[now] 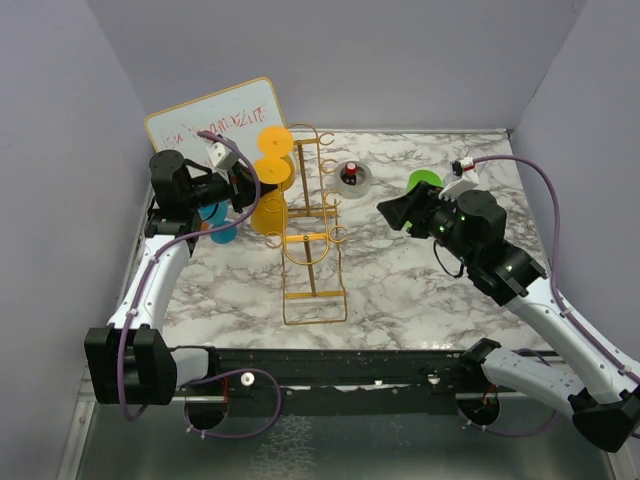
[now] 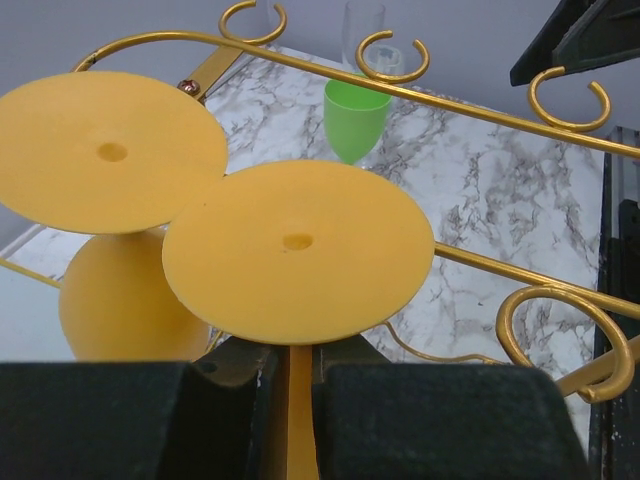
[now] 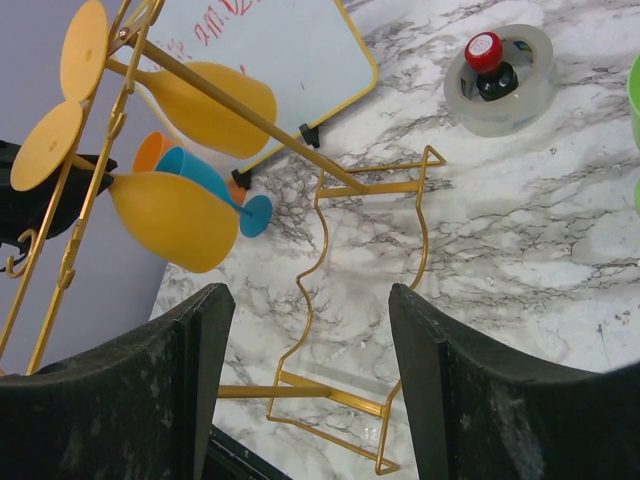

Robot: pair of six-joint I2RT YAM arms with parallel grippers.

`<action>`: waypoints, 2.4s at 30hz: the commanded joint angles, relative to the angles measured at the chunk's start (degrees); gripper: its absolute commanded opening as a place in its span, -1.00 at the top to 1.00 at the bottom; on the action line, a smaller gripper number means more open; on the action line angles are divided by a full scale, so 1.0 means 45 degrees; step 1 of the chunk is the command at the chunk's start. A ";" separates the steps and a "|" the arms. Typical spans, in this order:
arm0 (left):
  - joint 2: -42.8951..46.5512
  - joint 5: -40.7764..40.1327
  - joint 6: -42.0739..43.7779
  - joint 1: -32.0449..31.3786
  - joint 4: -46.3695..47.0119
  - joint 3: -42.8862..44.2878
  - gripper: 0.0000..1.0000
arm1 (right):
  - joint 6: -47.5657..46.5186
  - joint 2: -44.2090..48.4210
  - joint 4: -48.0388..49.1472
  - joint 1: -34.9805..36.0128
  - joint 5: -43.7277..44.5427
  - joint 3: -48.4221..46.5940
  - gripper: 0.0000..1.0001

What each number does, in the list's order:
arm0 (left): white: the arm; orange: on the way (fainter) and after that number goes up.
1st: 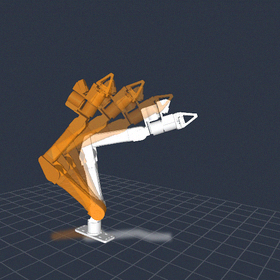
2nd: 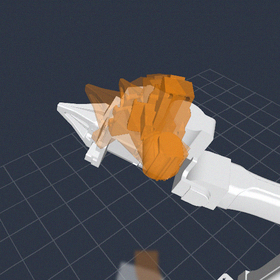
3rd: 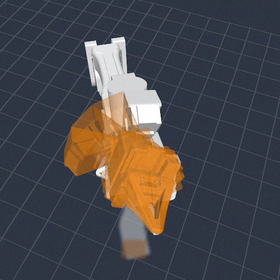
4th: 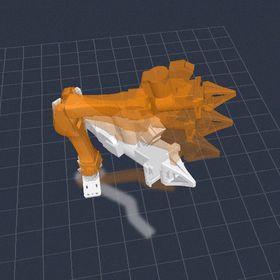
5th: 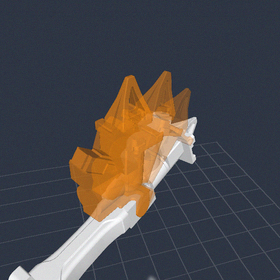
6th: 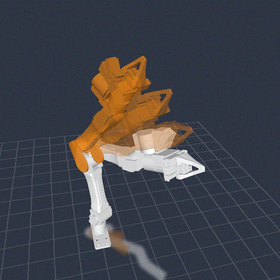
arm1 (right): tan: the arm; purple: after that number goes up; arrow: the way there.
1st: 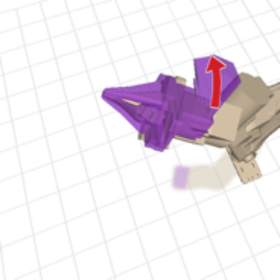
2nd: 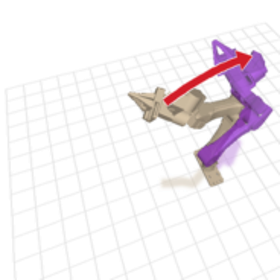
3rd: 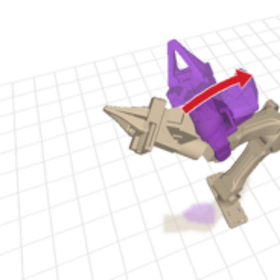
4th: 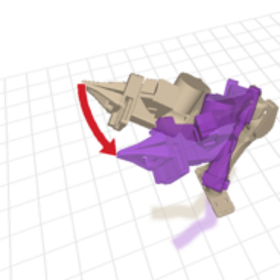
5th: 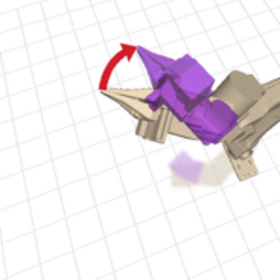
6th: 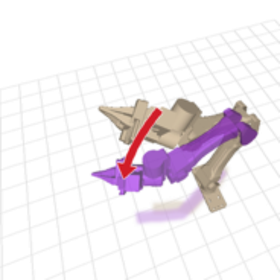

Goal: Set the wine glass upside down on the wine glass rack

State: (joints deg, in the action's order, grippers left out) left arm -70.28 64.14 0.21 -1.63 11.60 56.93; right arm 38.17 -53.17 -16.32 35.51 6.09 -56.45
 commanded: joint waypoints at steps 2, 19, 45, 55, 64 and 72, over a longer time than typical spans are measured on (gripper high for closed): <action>0.0126 0.0327 0.0003 -0.0064 -0.0043 -0.0311 0.67 | 0.0130 0.0216 0.0245 -0.0001 -0.0213 0.0186 -0.38; 0.1531 -0.2147 0.1919 -0.0049 -0.3134 0.0055 -0.21 | 0.0091 0.0787 -0.0059 -0.0009 -0.0005 0.0329 -0.39; 0.5534 -1.2906 -0.2811 -0.0059 -1.1323 0.2768 -0.98 | -0.1806 -0.1275 -0.1095 -0.0019 0.3003 -0.0745 -0.45; 0.5499 -1.2396 -0.3629 -0.0058 -1.0634 0.5180 -0.98 | -0.3188 -0.4829 -0.2023 -0.0754 0.5327 -0.3250 -0.50; 0.5712 -1.1291 -0.3345 -0.0086 -0.9469 0.4952 -0.98 | -0.4105 -0.7688 -0.2557 -0.2304 0.3772 -0.4873 -0.46; 0.5692 -1.1848 -0.2727 -0.1042 -0.9413 0.4535 -0.98 | -0.4726 -0.9604 -0.3107 -0.2475 0.3661 -0.5835 -0.20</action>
State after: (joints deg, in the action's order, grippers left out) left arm -44.66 11.25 -13.91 -4.78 -31.75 78.15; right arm 19.35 -94.13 -27.11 24.73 23.97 -80.16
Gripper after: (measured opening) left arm 0.987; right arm 0.640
